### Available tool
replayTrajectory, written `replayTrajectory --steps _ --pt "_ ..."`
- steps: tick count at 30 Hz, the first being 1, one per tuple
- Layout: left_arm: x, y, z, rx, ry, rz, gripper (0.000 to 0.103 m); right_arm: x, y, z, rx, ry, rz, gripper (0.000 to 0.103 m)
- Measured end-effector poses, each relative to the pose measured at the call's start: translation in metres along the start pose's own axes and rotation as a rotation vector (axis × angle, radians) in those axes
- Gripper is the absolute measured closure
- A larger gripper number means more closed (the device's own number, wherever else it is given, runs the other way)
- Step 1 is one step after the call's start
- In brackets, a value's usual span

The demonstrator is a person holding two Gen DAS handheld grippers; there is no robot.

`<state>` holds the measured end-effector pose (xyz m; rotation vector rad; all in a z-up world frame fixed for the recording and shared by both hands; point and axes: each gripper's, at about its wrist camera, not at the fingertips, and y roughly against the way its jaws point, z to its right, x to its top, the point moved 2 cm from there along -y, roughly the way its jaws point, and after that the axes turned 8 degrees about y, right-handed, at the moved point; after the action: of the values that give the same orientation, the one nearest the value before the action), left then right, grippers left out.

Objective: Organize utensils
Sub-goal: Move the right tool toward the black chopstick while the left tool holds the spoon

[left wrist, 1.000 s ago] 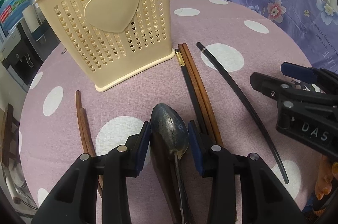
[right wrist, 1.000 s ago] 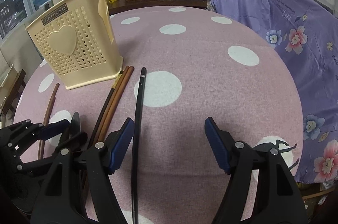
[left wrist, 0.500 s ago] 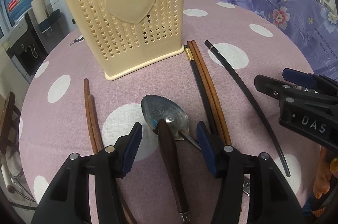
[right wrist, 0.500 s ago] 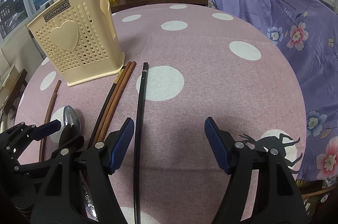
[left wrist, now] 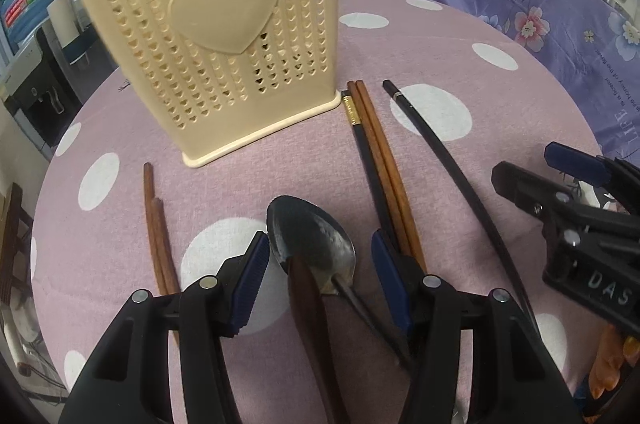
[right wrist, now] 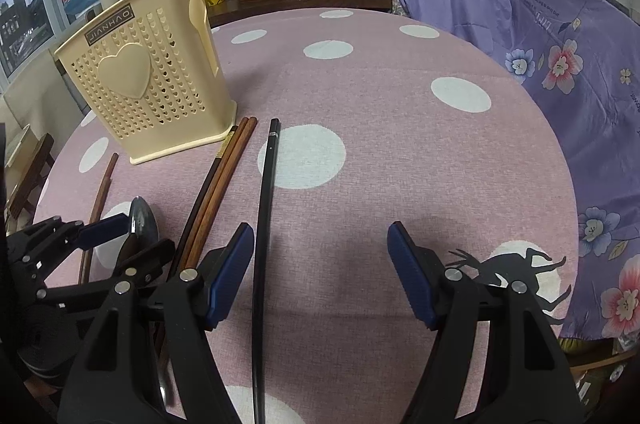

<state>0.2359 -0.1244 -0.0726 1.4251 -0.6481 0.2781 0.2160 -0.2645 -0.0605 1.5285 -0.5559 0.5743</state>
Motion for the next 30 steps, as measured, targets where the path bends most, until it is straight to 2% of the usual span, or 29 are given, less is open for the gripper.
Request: replayTrajectory --steps 7,11,30 --pt "0.0 0.006 -0.004 -0.034 0.007 0.033 0.049 -0.001 -0.002 0.0 0.002 -0.005 -0.003 0.034" --pt "-0.007 0.021 -0.011 0.02 0.014 0.074 0.049 -0.002 -0.003 0.002 0.003 -0.009 -0.006 0.034" --pt "0.004 0.0 0.001 0.057 -0.02 0.004 0.051 -0.007 -0.002 0.004 0.016 -0.024 -0.008 0.034"
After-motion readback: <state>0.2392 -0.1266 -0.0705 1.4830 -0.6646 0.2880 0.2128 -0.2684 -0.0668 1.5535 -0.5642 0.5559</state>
